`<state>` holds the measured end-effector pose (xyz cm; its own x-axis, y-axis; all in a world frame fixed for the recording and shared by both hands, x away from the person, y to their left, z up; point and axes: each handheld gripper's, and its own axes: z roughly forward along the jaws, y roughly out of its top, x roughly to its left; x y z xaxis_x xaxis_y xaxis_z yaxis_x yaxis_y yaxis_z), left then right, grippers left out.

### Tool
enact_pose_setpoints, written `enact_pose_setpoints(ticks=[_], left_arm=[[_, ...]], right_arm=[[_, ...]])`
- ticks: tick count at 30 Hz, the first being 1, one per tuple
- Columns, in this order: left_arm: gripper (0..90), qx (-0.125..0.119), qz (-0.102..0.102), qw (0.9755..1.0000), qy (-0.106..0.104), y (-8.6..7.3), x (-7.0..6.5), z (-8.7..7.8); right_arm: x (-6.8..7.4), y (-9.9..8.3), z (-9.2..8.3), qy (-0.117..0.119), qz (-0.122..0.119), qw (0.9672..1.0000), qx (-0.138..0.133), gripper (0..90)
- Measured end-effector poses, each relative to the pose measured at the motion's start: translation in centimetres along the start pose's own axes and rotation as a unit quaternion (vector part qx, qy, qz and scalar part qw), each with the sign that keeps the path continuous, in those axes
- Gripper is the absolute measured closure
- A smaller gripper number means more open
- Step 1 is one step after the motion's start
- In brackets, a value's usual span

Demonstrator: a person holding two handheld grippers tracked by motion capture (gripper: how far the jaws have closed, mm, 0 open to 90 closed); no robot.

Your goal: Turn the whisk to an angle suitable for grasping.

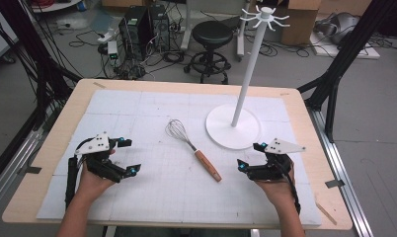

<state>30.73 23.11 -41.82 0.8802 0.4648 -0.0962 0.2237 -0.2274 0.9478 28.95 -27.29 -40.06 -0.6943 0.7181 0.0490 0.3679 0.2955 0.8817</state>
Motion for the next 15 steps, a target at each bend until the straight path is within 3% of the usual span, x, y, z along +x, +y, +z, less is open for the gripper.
enact_pose_setpoints(ticks=[5, 15], left_arm=[[2.1, 0.009, -0.001, 1.0000, -0.001, -0.1, -0.1, 0.0], [2.1, -0.009, -0.002, 1.0000, 0.004, 0.2, 0.0, -0.6]], right_arm=[[0.0, 0.0, 0.0, -0.002, 0.000, 1.0000, -0.001, 12.5], [1.2, 1.3, 0.5, -0.003, -0.019, 0.9998, 0.006, 12.7]])
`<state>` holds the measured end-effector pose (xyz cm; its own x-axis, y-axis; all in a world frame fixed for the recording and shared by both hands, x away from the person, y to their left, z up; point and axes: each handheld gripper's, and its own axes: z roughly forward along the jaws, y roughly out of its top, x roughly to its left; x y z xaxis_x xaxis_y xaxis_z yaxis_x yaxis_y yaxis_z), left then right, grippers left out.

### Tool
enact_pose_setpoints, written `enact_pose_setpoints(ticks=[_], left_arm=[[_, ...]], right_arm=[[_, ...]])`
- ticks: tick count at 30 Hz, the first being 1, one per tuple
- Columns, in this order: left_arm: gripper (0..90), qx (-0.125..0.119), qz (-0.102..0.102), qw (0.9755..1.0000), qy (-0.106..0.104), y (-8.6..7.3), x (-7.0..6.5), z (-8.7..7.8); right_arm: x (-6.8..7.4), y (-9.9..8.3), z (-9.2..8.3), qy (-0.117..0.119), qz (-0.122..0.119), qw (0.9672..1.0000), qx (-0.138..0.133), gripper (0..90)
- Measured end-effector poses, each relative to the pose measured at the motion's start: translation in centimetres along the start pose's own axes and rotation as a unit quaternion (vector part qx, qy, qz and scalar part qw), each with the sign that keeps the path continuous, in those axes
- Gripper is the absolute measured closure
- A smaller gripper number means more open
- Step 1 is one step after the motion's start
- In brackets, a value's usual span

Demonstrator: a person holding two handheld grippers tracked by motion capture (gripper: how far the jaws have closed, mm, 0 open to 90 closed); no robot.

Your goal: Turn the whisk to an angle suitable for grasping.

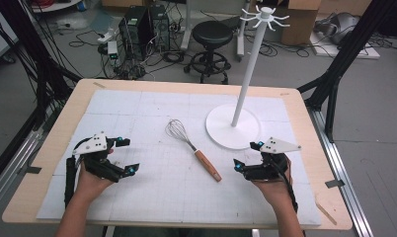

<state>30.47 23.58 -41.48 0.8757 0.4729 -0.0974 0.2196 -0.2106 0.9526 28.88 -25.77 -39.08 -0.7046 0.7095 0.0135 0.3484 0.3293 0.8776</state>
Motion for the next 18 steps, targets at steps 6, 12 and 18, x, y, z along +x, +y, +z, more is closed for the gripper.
enact_pose_setpoints(ticks=[6, 12, 18], left_arm=[[2.1, 0.002, 0.004, 1.0000, 0.005, 0.1, 0.0, -0.3], [2.1, -0.001, 0.003, 1.0000, 0.007, 0.2, 0.1, -0.4], [2.2, -0.001, 0.004, 1.0000, 0.008, 0.2, 0.0, -0.3]], right_arm=[[1.1, 2.4, 2.4, 0.016, -0.015, 0.9996, 0.018, 15.1], [2.2, 4.1, 5.1, 0.025, -0.037, 0.9976, 0.053, 20.3], [2.5, 4.5, 7.2, 0.021, -0.028, 0.9954, 0.089, 26.6]])
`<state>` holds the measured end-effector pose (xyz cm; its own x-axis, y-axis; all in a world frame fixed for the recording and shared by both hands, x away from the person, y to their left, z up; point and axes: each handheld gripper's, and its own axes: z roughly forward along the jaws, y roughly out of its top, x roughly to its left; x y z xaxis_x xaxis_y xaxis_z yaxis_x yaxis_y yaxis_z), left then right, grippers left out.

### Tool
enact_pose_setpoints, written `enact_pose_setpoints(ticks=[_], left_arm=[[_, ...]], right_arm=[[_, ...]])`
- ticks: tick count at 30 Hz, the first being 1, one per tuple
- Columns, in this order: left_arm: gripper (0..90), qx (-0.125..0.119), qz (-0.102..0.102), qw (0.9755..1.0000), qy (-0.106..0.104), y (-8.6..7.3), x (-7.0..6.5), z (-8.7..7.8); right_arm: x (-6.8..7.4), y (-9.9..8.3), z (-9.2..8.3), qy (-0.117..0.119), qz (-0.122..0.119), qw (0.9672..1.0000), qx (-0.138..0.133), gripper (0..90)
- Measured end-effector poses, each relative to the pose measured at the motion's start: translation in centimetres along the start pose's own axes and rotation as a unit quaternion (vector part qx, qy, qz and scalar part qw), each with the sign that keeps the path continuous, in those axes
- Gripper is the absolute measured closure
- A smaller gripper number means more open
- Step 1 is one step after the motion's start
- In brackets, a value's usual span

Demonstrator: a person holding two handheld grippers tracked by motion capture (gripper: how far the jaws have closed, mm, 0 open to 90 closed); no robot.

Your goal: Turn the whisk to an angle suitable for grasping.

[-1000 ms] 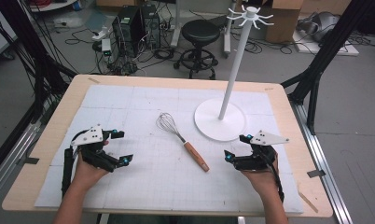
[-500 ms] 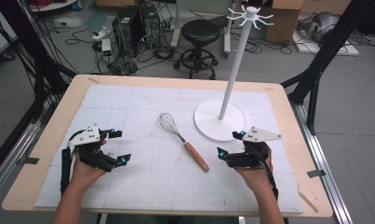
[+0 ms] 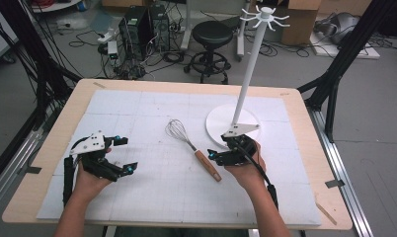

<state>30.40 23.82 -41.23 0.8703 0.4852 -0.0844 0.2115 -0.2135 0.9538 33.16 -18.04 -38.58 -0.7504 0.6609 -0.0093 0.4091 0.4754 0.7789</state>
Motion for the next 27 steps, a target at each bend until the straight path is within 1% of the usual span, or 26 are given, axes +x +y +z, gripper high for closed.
enact_pose_setpoints(ticks=[1, 2, 3, 5, 6, 7, 8, 9, 12, 13, 15, 18, 19, 20, 21, 23, 25, 27], left_arm=[[2.2, -0.001, -0.001, 1.0000, 0.000, 0.0, 0.0, 0.0], [2.1, 0.000, 0.000, 1.0000, 0.000, 0.0, 0.0, 0.0], [2.2, 0.000, -0.001, 1.0000, 0.001, 0.0, 0.0, 0.0], [2.1, -0.001, -0.001, 1.0000, 0.002, 0.0, 0.0, 0.0], [2.2, 0.000, -0.001, 1.0000, 0.002, 0.0, 0.0, 0.0], [2.2, 0.001, -0.002, 1.0000, 0.000, 0.0, 0.0, 0.0], [2.2, 0.004, 0.000, 1.0000, 0.000, 0.0, 0.0, 0.0], [2.2, 0.004, -0.001, 1.0000, 0.000, 0.0, 0.0, 0.0], [2.2, 0.003, 0.000, 1.0000, 0.000, -0.1, 0.0, 0.1], [2.2, 0.004, 0.000, 1.0000, 0.000, 0.0, 0.0, 0.1], [2.1, 0.005, -0.001, 1.0000, 0.001, -0.1, 0.0, 0.1], [2.2, 0.006, 0.000, 1.0000, -0.001, -0.1, 0.0, 0.2], [2.2, 0.007, 0.001, 1.0000, -0.001, -0.1, 0.0, 0.2], [2.2, 0.008, 0.000, 1.0000, -0.001, -0.1, 0.0, 0.2], [2.2, 0.010, 0.001, 1.0000, -0.001, -0.1, 0.0, 0.2], [2.1, 0.010, 0.001, 1.0000, -0.001, -0.1, 0.0, 0.3], [2.2, 0.008, 0.000, 1.0000, -0.001, -0.1, 0.0, 0.3], [2.1, 0.009, 0.001, 1.0000, -0.001, -0.1, 0.0, 0.2]], right_arm=[[0.1, 0.1, 0.4, 0.000, 0.000, 1.0000, 0.005, 26.9], [0.4, 0.2, 1.1, -0.002, -0.007, 0.9998, 0.018, 28.3], [0.4, 0.2, 1.1, -0.002, -0.007, 0.9998, 0.018, 28.3], [0.8, 0.3, 2.0, 0.001, -0.009, 0.9995, 0.030, 30.5], [1.1, 0.3, 2.9, 0.002, -0.011, 0.9989, 0.046, 33.1], [1.1, 0.3, 2.9, 0.002, -0.011, 0.9989, 0.046, 33.1], [1.3, 0.3, 3.8, 0.005, -0.012, 0.9982, 0.059, 34.6], [1.3, 0.3, 3.8, 0.005, -0.012, 0.9982, 0.059, 34.6], [1.9, 0.3, 4.9, 0.012, -0.012, 0.9969, 0.077, 40.9], [1.9, 0.3, 4.9, 0.012, -0.012, 0.9969, 0.077, 40.9], [2.2, 0.2, 5.4, 0.018, -0.013, 0.9962, 0.085, 45.1], [2.4, 0.1, 6.1, 0.019, -0.014, 0.9946, 0.102, 52.4], [2.5, 0.0, 6.4, 0.017, -0.014, 0.9935, 0.111, 55.9], [2.6, -0.2, 6.8, 0.017, -0.018, 0.9911, 0.131, 62.0], [2.7, -0.3, 6.9, 0.016, -0.022, 0.9913, 0.129, 62.5], [2.7, -0.3, 6.8, 0.015, -0.022, 0.9911, 0.130, 64.2], [2.6, -0.3, 6.8, 0.024, -0.011, 0.9913, 0.129, 67.8], [2.5, -0.3, 6.7, 0.027, -0.010, 0.9910, 0.130, 69.9]])
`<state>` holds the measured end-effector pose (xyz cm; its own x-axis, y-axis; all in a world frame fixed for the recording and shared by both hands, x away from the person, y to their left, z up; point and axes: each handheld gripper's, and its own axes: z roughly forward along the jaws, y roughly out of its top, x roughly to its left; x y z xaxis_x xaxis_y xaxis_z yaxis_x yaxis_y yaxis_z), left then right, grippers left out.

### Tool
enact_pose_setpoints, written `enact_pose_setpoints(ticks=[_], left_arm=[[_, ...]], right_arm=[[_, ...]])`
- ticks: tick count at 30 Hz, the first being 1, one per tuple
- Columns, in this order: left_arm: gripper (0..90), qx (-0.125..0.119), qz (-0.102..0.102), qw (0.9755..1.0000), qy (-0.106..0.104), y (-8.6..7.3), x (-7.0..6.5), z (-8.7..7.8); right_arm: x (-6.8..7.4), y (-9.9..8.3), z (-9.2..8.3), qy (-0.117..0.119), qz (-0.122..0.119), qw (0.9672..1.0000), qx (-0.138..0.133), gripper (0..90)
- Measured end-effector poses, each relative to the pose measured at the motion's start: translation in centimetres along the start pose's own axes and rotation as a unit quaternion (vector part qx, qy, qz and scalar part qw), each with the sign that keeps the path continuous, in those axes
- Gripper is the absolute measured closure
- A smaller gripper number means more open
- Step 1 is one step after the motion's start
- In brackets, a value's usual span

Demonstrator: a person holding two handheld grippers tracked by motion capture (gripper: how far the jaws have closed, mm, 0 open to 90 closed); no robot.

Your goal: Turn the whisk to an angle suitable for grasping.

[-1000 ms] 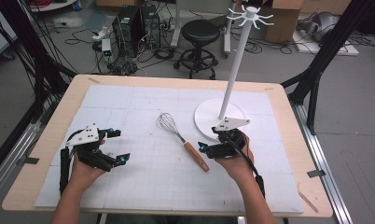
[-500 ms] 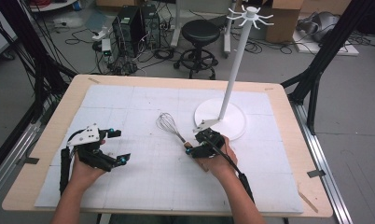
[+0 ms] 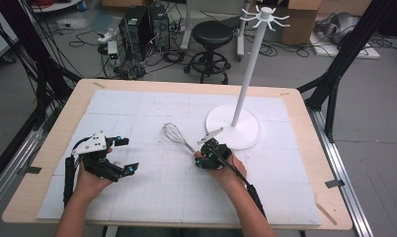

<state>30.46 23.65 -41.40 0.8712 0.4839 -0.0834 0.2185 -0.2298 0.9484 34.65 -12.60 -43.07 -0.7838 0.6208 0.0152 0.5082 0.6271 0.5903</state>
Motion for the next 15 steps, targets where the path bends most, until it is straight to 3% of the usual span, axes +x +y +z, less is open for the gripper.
enact_pose_setpoints(ticks=[6, 9, 13, 14, 15], left_arm=[[2.2, 0.000, 0.001, 1.0000, 0.001, 0.0, 0.0, -0.1], [2.2, -0.003, 0.001, 1.0000, 0.000, 0.1, 0.0, -0.1], [2.1, -0.004, 0.001, 1.0000, 0.001, 0.1, 0.1, -0.3], [2.2, -0.005, 0.001, 1.0000, 0.004, 0.2, 0.1, -0.4], [2.2, -0.005, 0.002, 1.0000, 0.004, 0.2, 0.1, -0.5]], right_arm=[[-0.2, -0.1, -0.1, 0.014, 0.004, 0.9999, 0.001, 70.4], [-0.2, -0.1, -0.1, 0.033, -0.001, 0.9995, 0.003, 70.5], [0.7, 0.1, 0.0, 0.063, -0.026, 0.9977, 0.004, 70.6], [1.3, 0.3, 0.2, 0.080, -0.048, 0.9957, 0.004, 70.6], [1.3, 0.3, 0.2, 0.080, -0.048, 0.9957, 0.004, 70.6]])
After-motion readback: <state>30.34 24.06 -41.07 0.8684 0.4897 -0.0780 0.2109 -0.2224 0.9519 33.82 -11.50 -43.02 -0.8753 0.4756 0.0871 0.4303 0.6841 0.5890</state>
